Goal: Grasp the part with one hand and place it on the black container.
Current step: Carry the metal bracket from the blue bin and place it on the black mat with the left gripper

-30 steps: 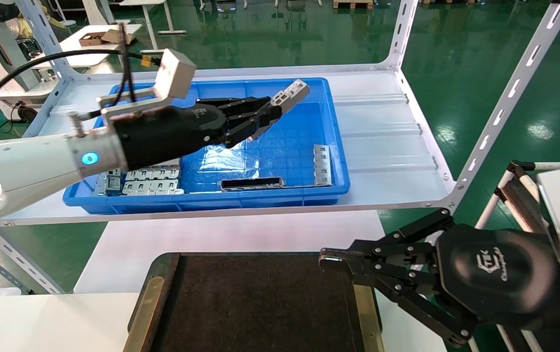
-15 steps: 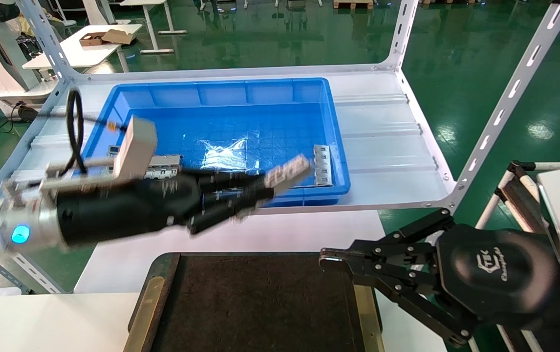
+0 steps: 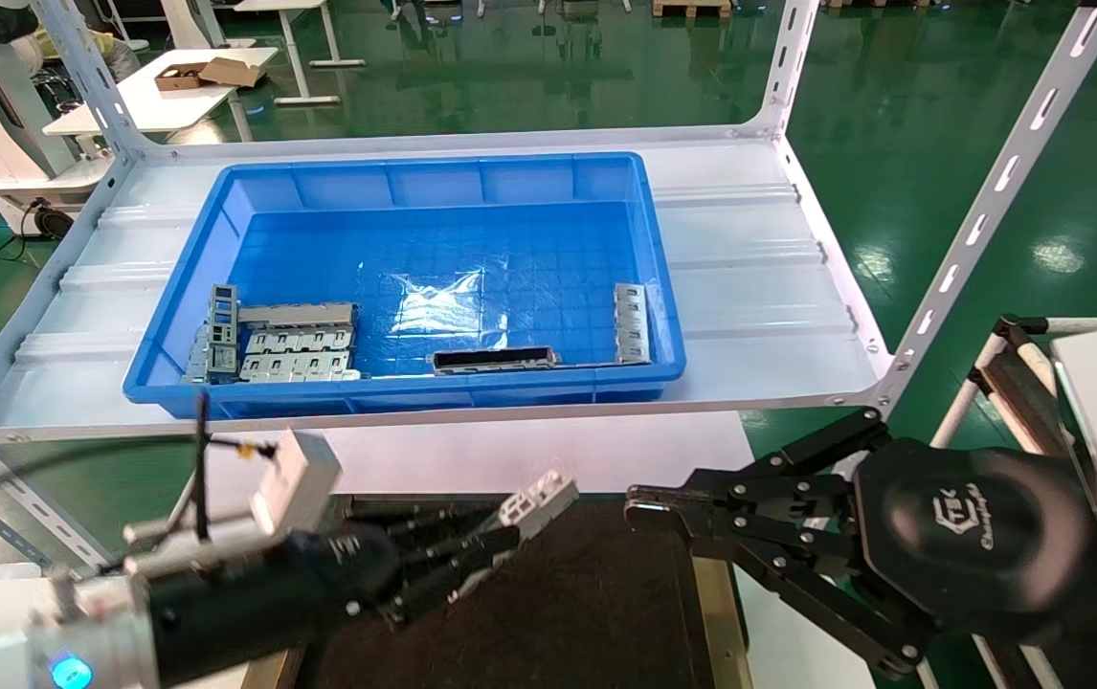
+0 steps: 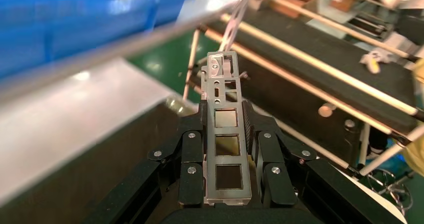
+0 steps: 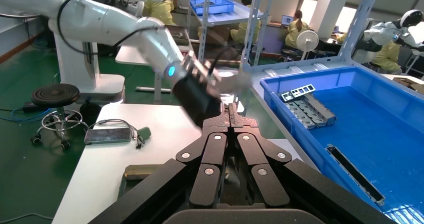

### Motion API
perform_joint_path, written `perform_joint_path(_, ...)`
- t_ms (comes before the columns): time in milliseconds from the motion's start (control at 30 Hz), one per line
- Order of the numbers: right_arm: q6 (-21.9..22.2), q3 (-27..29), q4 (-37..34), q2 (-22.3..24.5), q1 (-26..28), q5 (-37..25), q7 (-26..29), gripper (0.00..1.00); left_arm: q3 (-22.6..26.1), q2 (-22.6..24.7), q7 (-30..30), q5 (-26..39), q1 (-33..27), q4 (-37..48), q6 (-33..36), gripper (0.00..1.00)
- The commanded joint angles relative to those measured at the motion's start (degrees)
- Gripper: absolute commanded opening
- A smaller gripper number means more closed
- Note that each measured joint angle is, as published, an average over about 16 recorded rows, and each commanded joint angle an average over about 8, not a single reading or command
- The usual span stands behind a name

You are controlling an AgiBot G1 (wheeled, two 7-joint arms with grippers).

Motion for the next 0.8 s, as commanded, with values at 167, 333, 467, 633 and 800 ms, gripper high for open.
perform_joint_path(167,0.01,-0.02,0.0,0.01,0.0,0.01,-0.01,0.0,3.08,3.12,-2.69,3.4,5.75,-1.43,-11.51,0.0)
perform_joint_path(333,0.02,-0.04,0.0,0.02,0.01,0.03,-0.02,0.0,6.37,7.53,-5.6,6.88,8.48,-0.94,-22.62,0.0)
perform_joint_path(467,0.02,-0.05,0.0,0.02,0.01,0.04,-0.03,0.0,9.21,10.93,-8.37,8.55,9.96,-0.14,-31.17,0.0)
perform_joint_path(633,0.03,-0.07,0.0,0.03,0.02,0.05,-0.03,0.0,13.2,15.33,-11.07,9.13,10.4,2.27,-40.11,0.0)
perform_joint_path(800,0.04,-0.09,0.0,0.04,0.02,0.06,-0.04,0.0,17.0,19.96,-12.59,7.59,9.19,6.7,-46.93,0.0)
